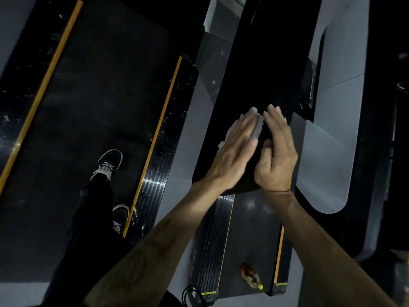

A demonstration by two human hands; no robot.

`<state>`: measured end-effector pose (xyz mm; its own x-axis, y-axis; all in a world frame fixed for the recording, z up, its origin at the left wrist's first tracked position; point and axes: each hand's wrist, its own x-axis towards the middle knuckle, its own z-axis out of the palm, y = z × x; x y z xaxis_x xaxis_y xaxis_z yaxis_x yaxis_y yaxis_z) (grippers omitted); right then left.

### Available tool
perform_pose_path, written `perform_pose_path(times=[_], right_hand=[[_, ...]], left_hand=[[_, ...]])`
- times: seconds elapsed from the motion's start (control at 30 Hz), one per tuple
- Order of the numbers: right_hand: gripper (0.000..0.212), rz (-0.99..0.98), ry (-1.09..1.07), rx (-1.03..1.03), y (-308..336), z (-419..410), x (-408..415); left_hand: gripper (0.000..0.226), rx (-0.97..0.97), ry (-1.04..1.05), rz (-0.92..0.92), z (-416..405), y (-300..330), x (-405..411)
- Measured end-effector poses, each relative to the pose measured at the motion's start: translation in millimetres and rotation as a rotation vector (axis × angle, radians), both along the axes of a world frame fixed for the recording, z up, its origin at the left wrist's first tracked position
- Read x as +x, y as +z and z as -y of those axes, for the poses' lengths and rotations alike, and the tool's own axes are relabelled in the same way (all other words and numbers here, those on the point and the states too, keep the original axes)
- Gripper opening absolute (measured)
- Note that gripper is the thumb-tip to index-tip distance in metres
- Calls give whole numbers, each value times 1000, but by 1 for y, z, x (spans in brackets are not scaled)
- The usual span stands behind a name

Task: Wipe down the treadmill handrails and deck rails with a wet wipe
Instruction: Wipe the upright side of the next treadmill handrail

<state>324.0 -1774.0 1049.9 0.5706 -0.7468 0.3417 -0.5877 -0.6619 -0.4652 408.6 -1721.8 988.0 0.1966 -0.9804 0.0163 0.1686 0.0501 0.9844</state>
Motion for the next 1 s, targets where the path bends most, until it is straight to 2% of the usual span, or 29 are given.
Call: perform_pose_path(times=[0.17,0.3,0.5,0.7,0.87,1.0], right_hand=[[63,13,-10,19,3,-1,1],[62,8,-17,21,3,-2,1],[58,7,-16,19,4,-2,2],[59,11,-18,30,5,-2,3],[59,2,-23,32,6,-3,3],[57,-4,-23,31,6,-3,3]], left_hand=[[58,95,37,-31,-17,-16,-6],[63,68,42,-44,-47,-14,-23],[64,61,-10,-60,3,7,-2],[94,122,25,-80,13,-3,5],[84,93,8,-91,-23,-8,-19],[88,94,-38,-91,-6,-1,-6]])
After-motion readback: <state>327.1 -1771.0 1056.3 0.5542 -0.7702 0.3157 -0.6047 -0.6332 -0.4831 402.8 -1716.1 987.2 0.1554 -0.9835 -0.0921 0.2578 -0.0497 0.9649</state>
